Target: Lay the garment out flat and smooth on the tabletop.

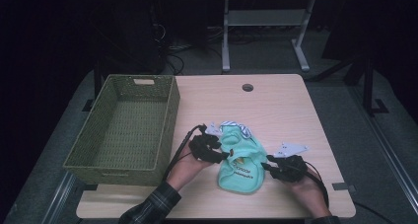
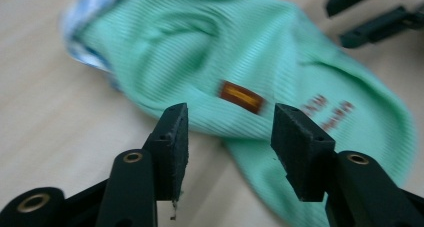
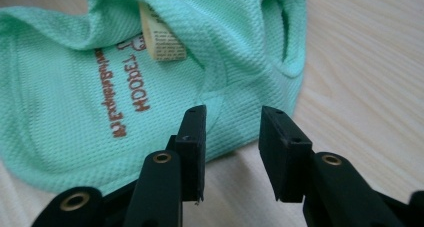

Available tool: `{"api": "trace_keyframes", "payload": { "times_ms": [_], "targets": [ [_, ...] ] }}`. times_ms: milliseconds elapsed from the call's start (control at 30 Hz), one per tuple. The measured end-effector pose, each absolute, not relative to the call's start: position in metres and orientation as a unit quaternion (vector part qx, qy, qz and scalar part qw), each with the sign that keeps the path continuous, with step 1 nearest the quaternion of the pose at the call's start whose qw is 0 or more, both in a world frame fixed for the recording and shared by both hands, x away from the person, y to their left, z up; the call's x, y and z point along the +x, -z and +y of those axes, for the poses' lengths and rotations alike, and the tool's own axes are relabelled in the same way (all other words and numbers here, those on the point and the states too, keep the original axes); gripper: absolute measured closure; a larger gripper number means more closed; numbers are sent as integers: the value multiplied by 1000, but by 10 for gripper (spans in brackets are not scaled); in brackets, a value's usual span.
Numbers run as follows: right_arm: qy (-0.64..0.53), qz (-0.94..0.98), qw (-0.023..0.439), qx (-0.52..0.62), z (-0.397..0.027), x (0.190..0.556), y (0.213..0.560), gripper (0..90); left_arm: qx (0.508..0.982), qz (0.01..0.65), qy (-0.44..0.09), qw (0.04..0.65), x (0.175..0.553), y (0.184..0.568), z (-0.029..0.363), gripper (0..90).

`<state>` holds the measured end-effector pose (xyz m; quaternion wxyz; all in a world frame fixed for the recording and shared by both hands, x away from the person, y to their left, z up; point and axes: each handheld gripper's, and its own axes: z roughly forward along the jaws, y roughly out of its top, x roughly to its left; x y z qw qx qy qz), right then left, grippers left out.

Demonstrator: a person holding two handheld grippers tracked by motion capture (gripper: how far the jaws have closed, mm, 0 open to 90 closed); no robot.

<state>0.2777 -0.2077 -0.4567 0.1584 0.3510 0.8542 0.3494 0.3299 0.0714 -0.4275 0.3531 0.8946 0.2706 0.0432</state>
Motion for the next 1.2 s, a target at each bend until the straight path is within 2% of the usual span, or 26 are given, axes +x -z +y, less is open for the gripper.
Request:
{"api": "trace_keyframes", "payload": {
  "times_ms": [133,233,333,400,467,500,567,700,733,767,867,1000,1033,1200],
  "targets": [
    [-356,854,157,346,-207,274,456,622,900,257,-37,350,317,434,66,448],
    [-358,855,154,341,-204,271,457,614,906,250,-50,337,315,444,55,469],
    [-360,855,146,342,-201,270,457,600,907,250,-55,333,318,446,53,556],
    [-359,858,143,339,-198,269,458,582,911,245,-58,327,320,448,53,679],
    [-359,859,140,337,-197,269,459,577,912,244,-60,325,320,448,53,764],
    [-355,863,136,332,-194,269,462,567,914,242,-64,320,321,447,53,788],
    [-348,868,131,328,-191,270,464,601,914,244,-64,318,322,447,55,812],
    [-336,873,126,329,-193,270,466,720,912,250,-68,317,323,443,62,818],
    [-336,873,126,329,-193,270,466,720,912,250,-68,317,323,443,62,819],
    [-332,874,133,329,-195,271,465,785,911,254,-71,316,323,440,67,818],
    [-328,873,141,334,-200,272,465,842,915,255,-74,305,321,438,75,819],
    [-330,870,142,338,-206,273,463,844,921,254,-72,288,315,441,79,824],
    [-334,868,140,339,-208,273,462,807,927,249,-71,272,311,445,81,823],
    [-341,864,140,343,-209,273,459,737,931,246,-68,260,307,448,85,791]
  ]
}}
